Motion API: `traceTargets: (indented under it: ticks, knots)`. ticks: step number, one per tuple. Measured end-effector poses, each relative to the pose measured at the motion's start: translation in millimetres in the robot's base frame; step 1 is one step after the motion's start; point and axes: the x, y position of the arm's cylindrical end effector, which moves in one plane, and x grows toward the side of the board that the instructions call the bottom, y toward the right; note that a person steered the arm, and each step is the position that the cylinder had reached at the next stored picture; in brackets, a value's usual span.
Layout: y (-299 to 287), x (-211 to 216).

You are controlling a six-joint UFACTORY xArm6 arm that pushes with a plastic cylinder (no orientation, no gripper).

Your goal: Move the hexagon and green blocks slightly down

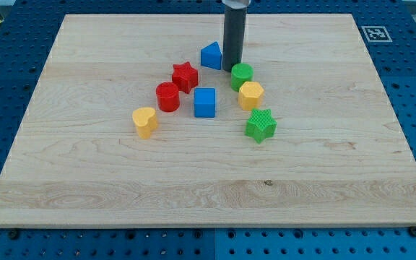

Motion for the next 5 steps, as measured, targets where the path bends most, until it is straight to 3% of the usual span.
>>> traceTargets:
  ticks: [1, 5]
  knots:
    - [26, 4]
    - [29, 57]
